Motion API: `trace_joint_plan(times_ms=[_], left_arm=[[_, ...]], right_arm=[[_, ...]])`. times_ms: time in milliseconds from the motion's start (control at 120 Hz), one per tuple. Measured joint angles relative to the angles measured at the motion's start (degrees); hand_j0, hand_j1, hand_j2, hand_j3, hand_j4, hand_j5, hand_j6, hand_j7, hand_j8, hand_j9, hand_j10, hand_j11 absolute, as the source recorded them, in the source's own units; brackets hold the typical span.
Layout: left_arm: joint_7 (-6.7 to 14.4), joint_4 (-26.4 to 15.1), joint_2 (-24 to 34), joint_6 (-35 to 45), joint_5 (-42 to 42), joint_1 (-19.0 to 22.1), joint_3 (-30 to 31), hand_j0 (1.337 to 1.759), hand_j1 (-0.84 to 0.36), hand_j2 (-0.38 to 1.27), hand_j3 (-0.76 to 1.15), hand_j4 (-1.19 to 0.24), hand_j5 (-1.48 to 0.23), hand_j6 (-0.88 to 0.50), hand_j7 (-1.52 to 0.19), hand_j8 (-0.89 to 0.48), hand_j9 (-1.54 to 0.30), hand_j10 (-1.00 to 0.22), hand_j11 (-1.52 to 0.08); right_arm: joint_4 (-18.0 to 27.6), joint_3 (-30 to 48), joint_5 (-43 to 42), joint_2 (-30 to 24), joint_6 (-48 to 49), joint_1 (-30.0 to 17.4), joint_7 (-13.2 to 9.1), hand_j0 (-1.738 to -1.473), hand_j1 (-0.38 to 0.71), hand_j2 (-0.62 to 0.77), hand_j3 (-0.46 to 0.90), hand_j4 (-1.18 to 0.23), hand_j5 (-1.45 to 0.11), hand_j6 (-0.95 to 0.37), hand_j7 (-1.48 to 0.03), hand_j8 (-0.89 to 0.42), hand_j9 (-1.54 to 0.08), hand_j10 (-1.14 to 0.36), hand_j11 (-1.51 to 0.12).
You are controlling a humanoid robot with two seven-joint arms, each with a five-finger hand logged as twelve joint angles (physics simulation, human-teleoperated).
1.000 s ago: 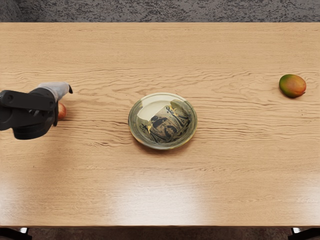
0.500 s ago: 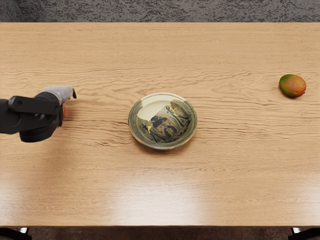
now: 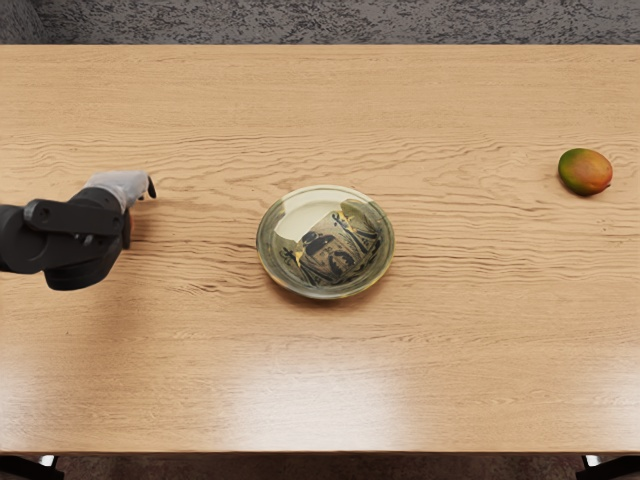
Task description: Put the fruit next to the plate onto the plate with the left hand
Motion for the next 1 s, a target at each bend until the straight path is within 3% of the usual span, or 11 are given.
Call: trace_joint_plan(times_ms=[33, 67, 350, 475, 650, 1000], left_arm=[[-0.01, 0.0, 0.06, 0.05, 0.02, 0.24, -0.01, 1.65, -0.1, -0.12, 0.39, -0.36, -0.45, -0.36, -0.45, -0.36, -0.46, -0.36, -0.46], [-0.03, 0.0, 0.19, 0.08, 0.0, 0.28, 0.01, 1.639, -0.1, -0.13, 0.44, -0.36, -0.45, -0.36, -0.46, -0.36, -0.46, -0.36, -0.46], [-0.71, -0.03, 1.0, 0.27, -0.28, 0.28, 0.11, 1.585, -0.12, -0.09, 0.46, -0.37, -0.47, -0.37, -0.47, -0.37, -0.47, -0.37, -0.47], [-0.77, -0.68, 2.12, 0.35, -0.41, -0.2, 0.15, 1.618, -0.11, -0.01, 0.25, -0.38, -0.48, -0.37, -0.48, -0.37, -0.48, -0.37, -0.48], [-0.8, -2.55, 2.97, 1.68, -0.45, -0.18, 0.41, 1.636, -0.11, 0.03, 0.09, -0.38, -0.49, -0.38, -0.49, -0.38, -0.49, -0.38, -0.49], [-1.59, -3.06, 3.5, 3.79, -0.54, -0.08, 0.52, 1.65, -0.17, 0.08, 0.03, -0.44, -0.57, -0.44, -0.57, -0.44, -0.57, -0.44, -0.57]], right_arm=[[0.0, 0.0, 0.0, 0.0, 0.0, 0.0, 0.01, -1.658, -0.32, -0.01, 0.0, -0.03, -0.03, -0.03, -0.03, -0.03, -0.03, -0.03, -0.03], [0.0, 0.0, 0.0, 0.0, 0.0, 0.0, 0.01, -1.658, -0.32, -0.01, 0.0, -0.03, -0.03, -0.03, -0.03, -0.03, -0.03, -0.03, -0.03], [0.0, 0.0, -0.01, 0.0, 0.0, 0.0, -0.01, -1.658, -0.32, -0.01, 0.0, -0.03, -0.03, -0.03, -0.03, -0.03, -0.03, -0.03, -0.03], [-0.02, 0.0, -0.01, 0.0, 0.0, 0.0, 0.02, -1.658, -0.32, -0.01, 0.0, -0.03, -0.03, -0.03, -0.03, -0.03, -0.03, -0.03, -0.03], [0.0, 0.0, -0.01, 0.0, 0.0, 0.0, 0.01, -1.658, -0.32, -0.01, 0.0, -0.03, -0.03, -0.03, -0.03, -0.03, -0.03, -0.03, -0.03], [-0.01, 0.0, -0.01, 0.0, 0.0, 0.0, 0.01, -1.658, -0.32, -0.01, 0.0, -0.03, -0.03, -0.03, -0.03, -0.03, -0.03, -0.03, -0.03]])
